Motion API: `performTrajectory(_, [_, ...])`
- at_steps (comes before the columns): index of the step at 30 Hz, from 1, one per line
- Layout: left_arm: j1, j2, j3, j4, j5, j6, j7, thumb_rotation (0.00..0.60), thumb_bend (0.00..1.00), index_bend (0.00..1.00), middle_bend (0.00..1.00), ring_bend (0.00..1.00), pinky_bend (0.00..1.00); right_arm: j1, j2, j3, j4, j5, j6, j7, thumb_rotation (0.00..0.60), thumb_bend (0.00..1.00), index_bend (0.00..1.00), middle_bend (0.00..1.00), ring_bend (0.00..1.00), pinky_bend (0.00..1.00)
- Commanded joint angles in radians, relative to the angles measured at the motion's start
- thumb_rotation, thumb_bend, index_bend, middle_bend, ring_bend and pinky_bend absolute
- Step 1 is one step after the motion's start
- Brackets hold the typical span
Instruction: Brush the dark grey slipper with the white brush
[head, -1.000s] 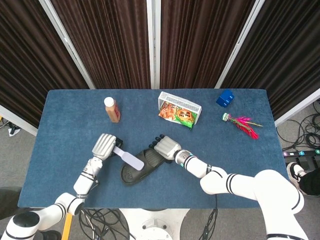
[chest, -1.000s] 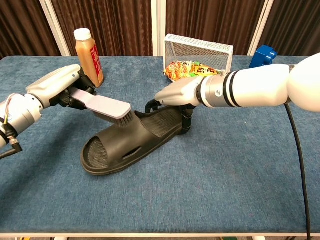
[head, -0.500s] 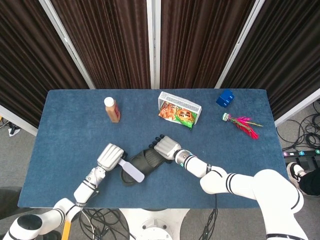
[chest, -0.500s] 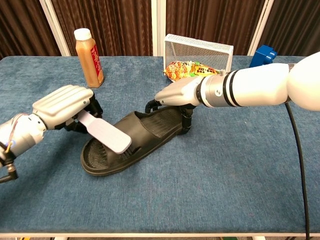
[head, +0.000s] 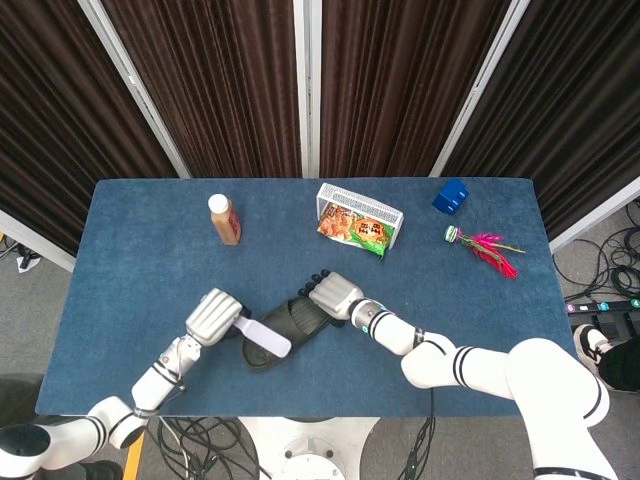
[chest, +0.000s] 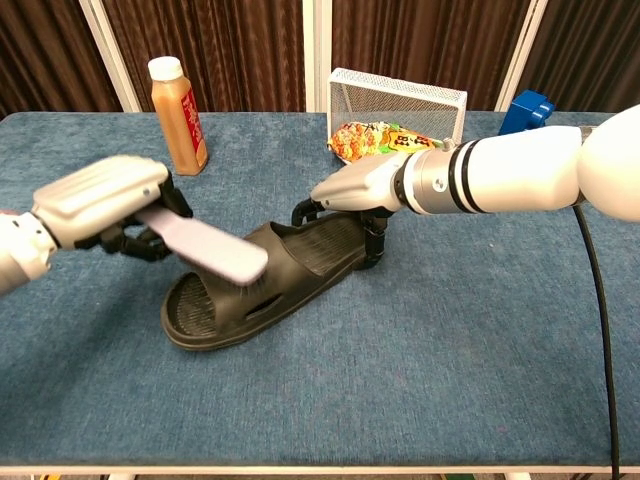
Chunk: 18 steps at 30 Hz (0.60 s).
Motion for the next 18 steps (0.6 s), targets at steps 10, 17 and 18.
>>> performTrajectory(10, [-0.028, -0.097, -0.025, 0.135, -0.051, -0.093, -0.009, 0.600, 0.69, 1.00, 1.00, 1.00, 1.00, 0.009, -0.003, -0.005, -0.001, 0.006, -0.011, 0.002, 0.600, 0.33, 0.22, 0.28, 0.10, 0.15])
performTrajectory(17, [0.003, -0.074, 0.039, 0.113, 0.009, -0.036, -0.035, 0.600, 0.69, 1.00, 1.00, 1.00, 1.00, 0.011, -0.005, -0.009, 0.009, 0.015, -0.011, 0.002, 0.600, 0.33, 0.22, 0.29, 0.10, 0.15])
performTrajectory(18, [0.008, -0.068, 0.049, 0.105, 0.020, -0.025, -0.033, 0.600, 0.69, 1.00, 1.00, 1.00, 1.00, 0.011, -0.005, -0.010, 0.010, 0.016, -0.010, 0.002, 0.600, 0.33, 0.22, 0.29, 0.10, 0.15])
